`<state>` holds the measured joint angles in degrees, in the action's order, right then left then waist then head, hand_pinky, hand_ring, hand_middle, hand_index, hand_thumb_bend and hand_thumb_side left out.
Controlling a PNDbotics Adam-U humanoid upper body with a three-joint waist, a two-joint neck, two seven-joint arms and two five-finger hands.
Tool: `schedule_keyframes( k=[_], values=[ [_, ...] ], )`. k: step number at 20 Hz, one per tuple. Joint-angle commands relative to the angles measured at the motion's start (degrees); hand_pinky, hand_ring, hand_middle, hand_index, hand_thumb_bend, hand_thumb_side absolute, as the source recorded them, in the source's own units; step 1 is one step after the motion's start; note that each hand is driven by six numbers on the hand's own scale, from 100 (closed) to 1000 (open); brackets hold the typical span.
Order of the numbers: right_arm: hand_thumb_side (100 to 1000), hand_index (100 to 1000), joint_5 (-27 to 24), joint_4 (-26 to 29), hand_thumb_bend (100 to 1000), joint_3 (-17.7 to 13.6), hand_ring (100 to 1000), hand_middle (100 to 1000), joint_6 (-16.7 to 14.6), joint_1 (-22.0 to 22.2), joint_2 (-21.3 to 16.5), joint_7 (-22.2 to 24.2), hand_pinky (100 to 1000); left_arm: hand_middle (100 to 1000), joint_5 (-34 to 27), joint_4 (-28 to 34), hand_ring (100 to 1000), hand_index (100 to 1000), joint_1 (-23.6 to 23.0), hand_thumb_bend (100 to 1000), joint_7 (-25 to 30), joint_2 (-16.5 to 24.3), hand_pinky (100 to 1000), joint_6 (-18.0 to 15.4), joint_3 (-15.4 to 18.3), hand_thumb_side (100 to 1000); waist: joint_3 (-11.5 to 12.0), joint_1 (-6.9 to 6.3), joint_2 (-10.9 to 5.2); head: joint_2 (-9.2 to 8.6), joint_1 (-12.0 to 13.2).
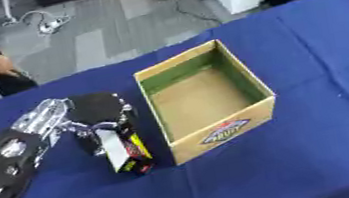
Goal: Pick up objects on the table and place them in the box.
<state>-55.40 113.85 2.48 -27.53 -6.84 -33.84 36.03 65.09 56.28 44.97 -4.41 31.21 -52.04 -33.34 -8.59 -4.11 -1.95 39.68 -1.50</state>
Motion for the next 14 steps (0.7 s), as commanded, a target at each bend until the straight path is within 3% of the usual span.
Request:
schedule_keyframes(
  k=[1, 14],
  values=[
    [1000, 467, 0.0, 0.7, 100, -0.5, 334, 386, -1.9, -0.1, -1.5, 1.5, 192, 371, 1.8, 2.1, 422, 240, 2.0, 596, -2.6, 2.8, 239, 0.1, 2.6, 100, 0.3, 0.34, -0.72, -0.88, -0.3],
    [1000, 467, 0.5, 0.7, 100, -0.6, 334, 386, -1.9, 0.4, -1.4, 1.3, 191, 356, 7.7, 5.8, 431, 214, 3.5, 612, -10.5, 2.6, 245, 0.1, 6.7, 100, 0.6, 0.48, -0.86, -0.69, -0.4]
  ],
)
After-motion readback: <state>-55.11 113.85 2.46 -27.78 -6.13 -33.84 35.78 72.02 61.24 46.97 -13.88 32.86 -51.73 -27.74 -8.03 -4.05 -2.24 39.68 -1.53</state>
